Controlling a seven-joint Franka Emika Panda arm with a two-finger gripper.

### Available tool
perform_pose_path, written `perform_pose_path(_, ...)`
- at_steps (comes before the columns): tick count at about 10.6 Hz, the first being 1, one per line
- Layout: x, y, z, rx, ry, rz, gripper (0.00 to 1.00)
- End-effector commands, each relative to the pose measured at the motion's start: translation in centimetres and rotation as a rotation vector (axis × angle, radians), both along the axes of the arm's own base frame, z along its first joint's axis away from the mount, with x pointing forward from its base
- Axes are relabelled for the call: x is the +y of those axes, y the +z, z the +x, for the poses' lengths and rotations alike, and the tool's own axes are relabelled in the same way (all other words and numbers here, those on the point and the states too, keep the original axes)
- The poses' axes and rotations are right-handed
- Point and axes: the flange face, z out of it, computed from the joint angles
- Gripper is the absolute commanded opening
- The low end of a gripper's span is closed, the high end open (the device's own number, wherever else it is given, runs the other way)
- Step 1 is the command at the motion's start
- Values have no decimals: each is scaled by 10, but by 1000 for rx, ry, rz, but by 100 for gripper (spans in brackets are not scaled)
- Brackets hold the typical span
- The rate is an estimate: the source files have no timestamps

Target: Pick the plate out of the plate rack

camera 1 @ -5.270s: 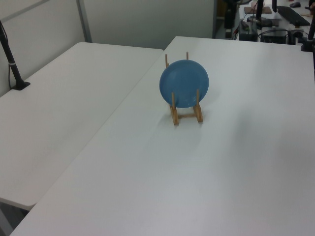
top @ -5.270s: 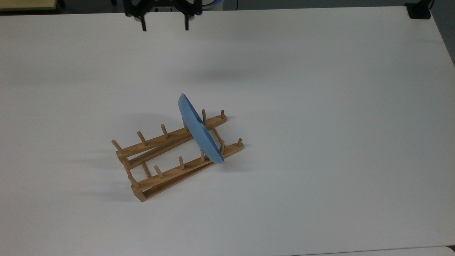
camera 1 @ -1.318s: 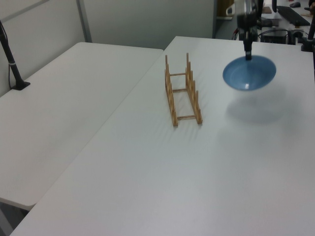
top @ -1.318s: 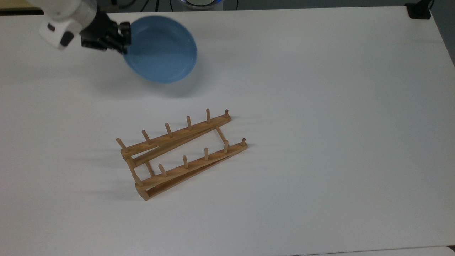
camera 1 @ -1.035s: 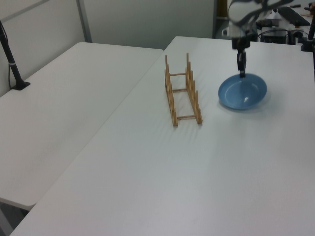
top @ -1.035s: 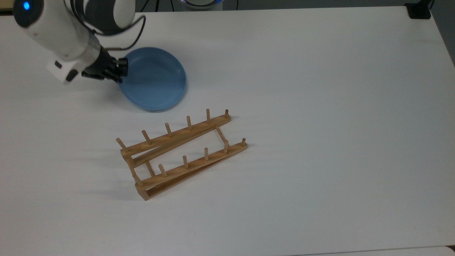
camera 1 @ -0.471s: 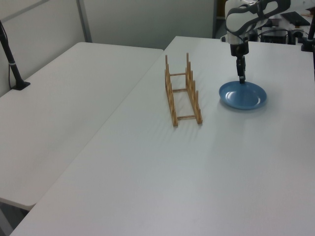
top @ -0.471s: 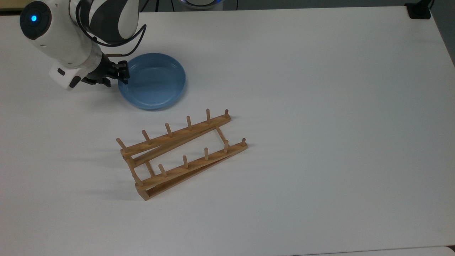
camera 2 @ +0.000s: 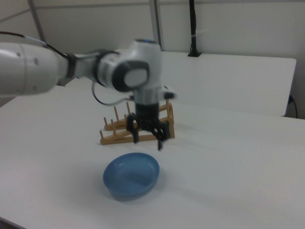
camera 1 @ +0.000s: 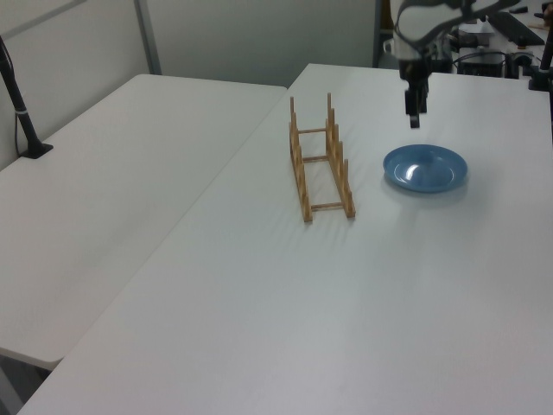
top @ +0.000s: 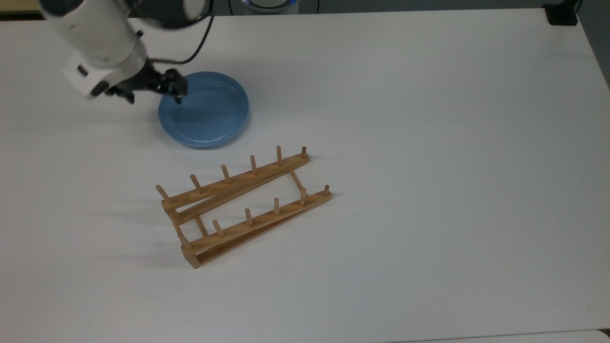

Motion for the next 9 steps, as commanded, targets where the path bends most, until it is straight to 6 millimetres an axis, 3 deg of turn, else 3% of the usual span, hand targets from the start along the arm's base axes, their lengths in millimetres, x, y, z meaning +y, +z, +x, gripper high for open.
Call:
perform_pose_path(1,104,99,-26,-24,-61,-130,100)
perform_pose_path(2,126,118,-30,-61,-72,-132,100)
perform_pose_path(4,167,130,-37,-63,-46,-125,100)
perform_pose_path(6,171,141,-41,-82,-52,-116,100)
perform_pose_path(9,162,143,-41,-88,-72,-98,100)
